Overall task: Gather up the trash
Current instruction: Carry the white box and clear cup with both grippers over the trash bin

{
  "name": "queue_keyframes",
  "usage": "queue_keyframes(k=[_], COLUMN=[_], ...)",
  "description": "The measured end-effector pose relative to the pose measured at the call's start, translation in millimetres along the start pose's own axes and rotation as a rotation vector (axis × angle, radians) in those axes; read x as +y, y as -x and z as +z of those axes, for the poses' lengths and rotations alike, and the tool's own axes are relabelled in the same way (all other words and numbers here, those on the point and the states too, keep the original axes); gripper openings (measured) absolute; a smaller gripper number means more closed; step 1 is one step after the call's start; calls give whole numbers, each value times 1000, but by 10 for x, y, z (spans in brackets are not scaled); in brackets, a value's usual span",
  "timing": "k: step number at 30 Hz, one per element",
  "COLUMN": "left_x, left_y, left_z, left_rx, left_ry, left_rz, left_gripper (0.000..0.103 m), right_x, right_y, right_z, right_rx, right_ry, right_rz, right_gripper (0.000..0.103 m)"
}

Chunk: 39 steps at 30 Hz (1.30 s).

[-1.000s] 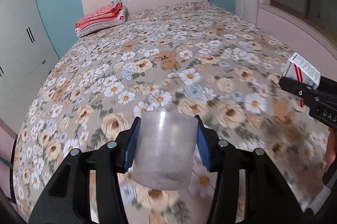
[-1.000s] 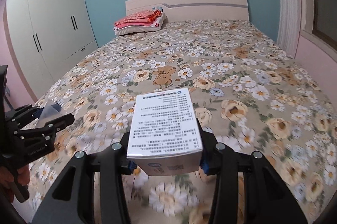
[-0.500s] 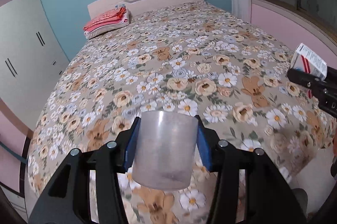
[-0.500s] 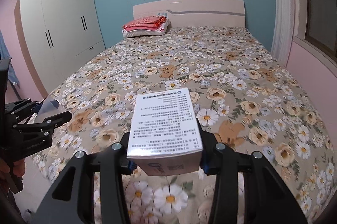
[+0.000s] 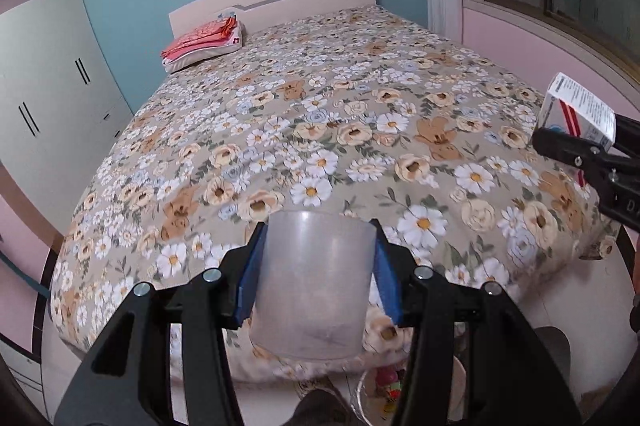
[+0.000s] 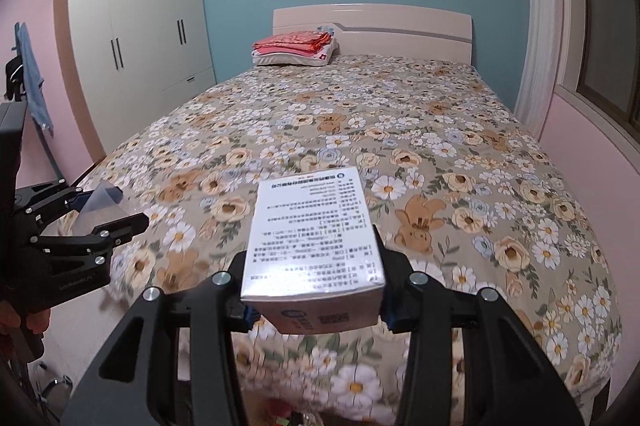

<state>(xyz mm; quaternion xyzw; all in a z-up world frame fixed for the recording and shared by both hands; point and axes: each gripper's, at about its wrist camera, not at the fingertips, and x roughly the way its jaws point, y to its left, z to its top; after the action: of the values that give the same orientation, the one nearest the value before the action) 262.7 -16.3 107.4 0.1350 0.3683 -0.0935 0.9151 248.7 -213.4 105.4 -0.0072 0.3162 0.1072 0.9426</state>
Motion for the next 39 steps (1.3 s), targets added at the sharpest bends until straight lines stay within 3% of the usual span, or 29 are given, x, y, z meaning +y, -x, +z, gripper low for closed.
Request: queue_keyframes(k=[10,19,28,39], left_x=[-229,-408,-643,-827], left_y=[112,-104,-492,-850], left_z=[-669,-1232,-1860,-2316], left_rx=[31,112,210,266], left_ry=[27,41,25,44], left_rz=[9,-18,-43,-60], left_gripper=[50,50,50,50], right_x=[161,256,323,362], right_y=[362,378,113,-287], right_z=[-683,-1162,-1674,-2314], right_rx=[35,65,178,321], right_ry=[44,66,34,-16], right_rz=[39,60,85,93], right_gripper=[46,46,46,46])
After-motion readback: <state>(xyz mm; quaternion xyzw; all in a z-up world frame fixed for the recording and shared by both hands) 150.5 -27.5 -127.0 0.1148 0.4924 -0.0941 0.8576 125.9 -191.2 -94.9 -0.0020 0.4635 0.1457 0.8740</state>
